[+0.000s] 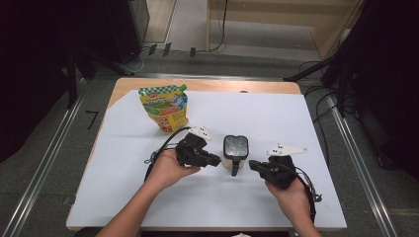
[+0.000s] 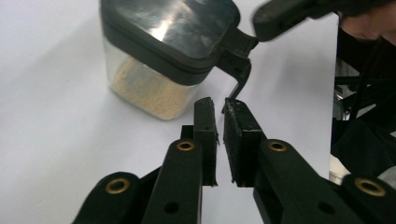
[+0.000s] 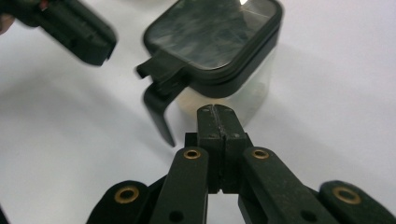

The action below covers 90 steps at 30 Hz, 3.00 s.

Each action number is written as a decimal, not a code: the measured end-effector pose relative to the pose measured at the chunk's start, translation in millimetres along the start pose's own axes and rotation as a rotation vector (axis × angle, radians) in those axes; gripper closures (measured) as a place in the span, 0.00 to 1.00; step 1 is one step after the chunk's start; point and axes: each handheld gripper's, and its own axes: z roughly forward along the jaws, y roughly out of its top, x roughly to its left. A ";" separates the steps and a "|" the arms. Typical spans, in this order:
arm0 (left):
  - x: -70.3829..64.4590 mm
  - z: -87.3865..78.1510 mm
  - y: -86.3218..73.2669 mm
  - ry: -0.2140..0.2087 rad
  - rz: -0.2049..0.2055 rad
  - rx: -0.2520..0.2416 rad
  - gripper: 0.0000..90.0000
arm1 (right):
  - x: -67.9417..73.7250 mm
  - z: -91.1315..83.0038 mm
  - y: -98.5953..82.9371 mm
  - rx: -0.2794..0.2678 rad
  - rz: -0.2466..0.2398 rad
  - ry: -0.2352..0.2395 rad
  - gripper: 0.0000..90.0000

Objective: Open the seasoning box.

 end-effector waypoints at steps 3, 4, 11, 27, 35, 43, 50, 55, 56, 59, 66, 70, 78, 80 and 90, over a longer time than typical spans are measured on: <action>2.6 -2.3 -0.4 0.003 -0.008 0.002 0.88 | 6.3 -1.1 -3.8 0.000 0.014 0.023 1.00; 3.6 -3.2 -0.6 0.003 -0.009 0.003 0.85 | 12.6 0.7 -6.5 0.004 -0.012 0.028 1.00; 8.2 -10.0 -2.0 0.021 -0.011 -0.015 0.75 | 25.0 13.5 -7.5 0.029 -0.030 0.045 1.00; 13.4 -19.2 -11.4 0.059 -0.023 -0.047 0.55 | 44.2 45.6 0.4 0.040 -0.083 0.054 1.00; 13.9 -21.8 -15.4 0.064 -0.027 -0.045 0.54 | 46.1 51.8 1.2 0.054 -0.088 0.053 1.00; 15.4 -20.5 -15.7 0.064 -0.028 -0.047 0.53 | 42.1 47.8 -0.7 0.060 -0.087 0.047 1.00; 17.9 -15.4 -13.2 0.065 -0.014 -0.049 0.52 | 35.6 40.9 -4.7 0.059 -0.068 0.030 1.00; 19.2 -10.5 -11.1 0.056 -0.010 -0.046 0.52 | 29.3 36.5 -7.1 0.060 -0.054 0.014 1.00; 19.4 -10.1 -10.4 0.057 -0.007 -0.041 0.52 | 27.3 35.3 -7.9 0.057 -0.052 0.011 1.00; 20.1 -8.4 -9.4 0.052 -0.004 -0.043 0.52 | 20.9 30.7 -9.9 0.058 -0.050 0.003 1.00; 21.2 -6.8 -8.3 0.052 -0.002 -0.038 0.51 | 4.6 21.5 -13.2 0.055 -0.018 -0.032 1.00; 20.9 -6.5 -8.3 0.054 0.002 -0.036 0.51 | -6.2 17.3 -14.0 0.047 0.001 -0.050 1.00; 19.0 -4.5 -9.0 0.050 0.012 -0.031 0.50 | -21.4 13.5 -13.1 0.044 0.026 -0.074 1.00; 18.8 -4.1 -9.1 0.047 0.018 -0.031 0.50 | -24.9 13.3 -12.7 0.044 0.033 -0.082 1.00; 15.6 -0.8 -9.2 0.044 0.038 -0.034 0.47 | -42.1 16.3 -8.2 0.042 0.043 -0.113 1.00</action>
